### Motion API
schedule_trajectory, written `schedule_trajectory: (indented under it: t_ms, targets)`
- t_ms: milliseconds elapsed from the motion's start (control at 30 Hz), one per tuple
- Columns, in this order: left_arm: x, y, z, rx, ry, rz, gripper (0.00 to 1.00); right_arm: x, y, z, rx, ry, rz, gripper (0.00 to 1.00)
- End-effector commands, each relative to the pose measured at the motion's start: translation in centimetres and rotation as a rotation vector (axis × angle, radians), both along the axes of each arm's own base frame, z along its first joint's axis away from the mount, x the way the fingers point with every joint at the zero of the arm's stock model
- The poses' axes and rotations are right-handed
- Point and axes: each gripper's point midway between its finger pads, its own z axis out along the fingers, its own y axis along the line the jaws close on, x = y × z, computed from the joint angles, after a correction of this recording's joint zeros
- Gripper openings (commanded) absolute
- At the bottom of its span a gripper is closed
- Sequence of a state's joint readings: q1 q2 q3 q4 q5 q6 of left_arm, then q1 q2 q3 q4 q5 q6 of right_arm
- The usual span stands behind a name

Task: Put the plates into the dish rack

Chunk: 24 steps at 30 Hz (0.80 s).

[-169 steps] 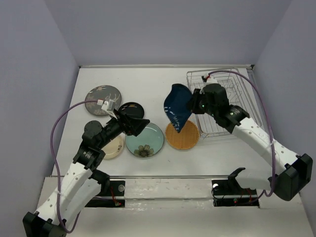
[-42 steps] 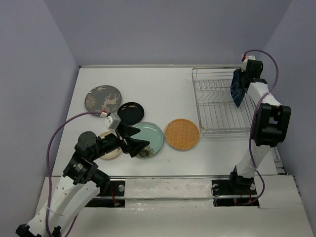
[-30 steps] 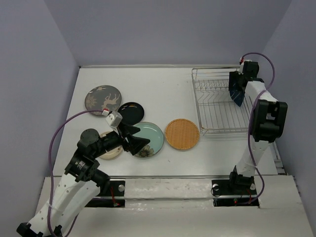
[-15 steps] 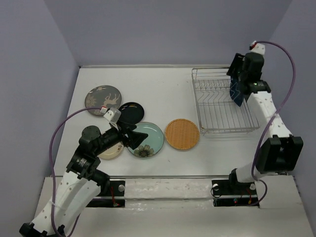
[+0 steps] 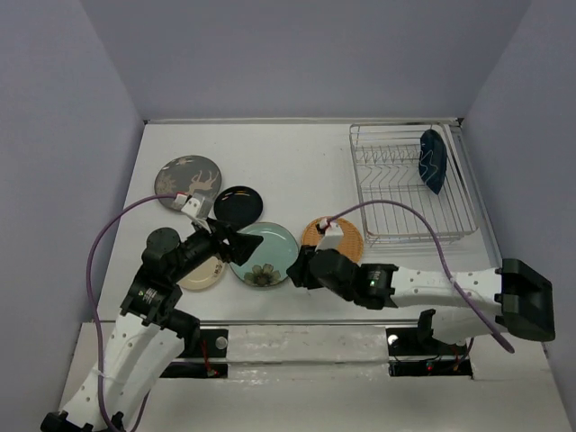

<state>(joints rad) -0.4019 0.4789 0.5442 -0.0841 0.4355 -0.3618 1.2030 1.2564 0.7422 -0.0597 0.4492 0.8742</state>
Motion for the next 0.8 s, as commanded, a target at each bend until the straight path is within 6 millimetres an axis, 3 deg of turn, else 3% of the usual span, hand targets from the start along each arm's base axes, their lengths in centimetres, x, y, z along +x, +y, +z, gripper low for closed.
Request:
schedule_trajectory:
  t_ms: [0,100,200,433,600,767]
  targets:
    - [-0.1,0.0,1.7,-0.025,-0.051,-0.005,0.99,-0.5,2.0,-0.2,0.3,0.086,-0.325,0.59]
    - [-0.3,0.0,1.9,-0.03,-0.058,-0.009,0.99,-1.4,3.5,-4.2,0.308,0.197,-0.375,0.65]
    - [-0.4,0.1,2.2,-0.033,-0.071,-0.011,0.99,-1.2,4.4,-5.8,0.322,0.221,-0.403,0.65]
    - [-0.6,0.0,2.3,-0.038,-0.076,-0.021,0.99,-0.1,3.1,-7.4,0.38,0.212,-0.526,0.62]
    - [-0.7,-0.1,2.3,-0.04,-0.077,-0.027,0.99,1.1,3.4,-10.2,0.374,0.265,-0.542,0.6]
    - [-0.6,-0.1,2.2,-0.038,-0.075,-0.026,0.99,1.9,3.0,-12.2,0.457,0.306,-0.606,0.47]
